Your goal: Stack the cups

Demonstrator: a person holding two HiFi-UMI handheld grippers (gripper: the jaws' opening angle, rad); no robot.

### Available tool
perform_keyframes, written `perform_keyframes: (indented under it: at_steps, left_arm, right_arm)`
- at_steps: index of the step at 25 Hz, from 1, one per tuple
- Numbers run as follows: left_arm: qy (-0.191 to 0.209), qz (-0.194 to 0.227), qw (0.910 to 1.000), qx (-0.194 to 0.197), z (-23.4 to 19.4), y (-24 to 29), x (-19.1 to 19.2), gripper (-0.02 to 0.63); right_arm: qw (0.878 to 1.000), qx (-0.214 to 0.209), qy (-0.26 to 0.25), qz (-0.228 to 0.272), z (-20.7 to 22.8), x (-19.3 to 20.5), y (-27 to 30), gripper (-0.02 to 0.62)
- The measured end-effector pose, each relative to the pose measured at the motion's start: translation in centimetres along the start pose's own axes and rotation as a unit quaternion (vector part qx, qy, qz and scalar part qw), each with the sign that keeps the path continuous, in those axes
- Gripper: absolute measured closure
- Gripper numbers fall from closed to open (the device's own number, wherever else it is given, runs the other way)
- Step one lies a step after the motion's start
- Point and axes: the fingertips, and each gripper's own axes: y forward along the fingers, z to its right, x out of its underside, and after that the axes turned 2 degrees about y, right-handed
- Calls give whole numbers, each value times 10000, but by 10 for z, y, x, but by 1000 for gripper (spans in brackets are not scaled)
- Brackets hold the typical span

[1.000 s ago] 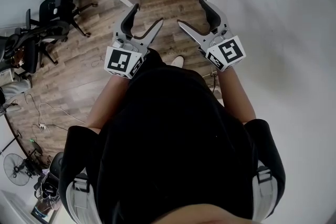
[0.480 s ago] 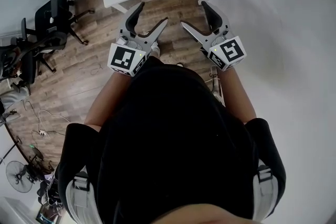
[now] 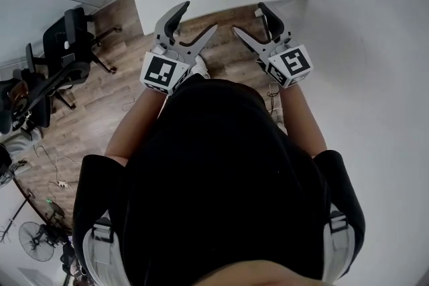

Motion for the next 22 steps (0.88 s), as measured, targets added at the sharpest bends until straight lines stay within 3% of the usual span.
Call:
perform_keyframes:
  at_steps: [10, 22]
  left_arm:
    - [-144, -105, 9998, 80, -55, 23, 14, 288]
    - [-200, -252, 9993, -178, -100, 91, 20, 293]
  right_arm:
    - [9997, 147, 19, -191, 26, 2, 52, 224]
    - [9986, -160, -124, -496, 101, 23, 109, 236]
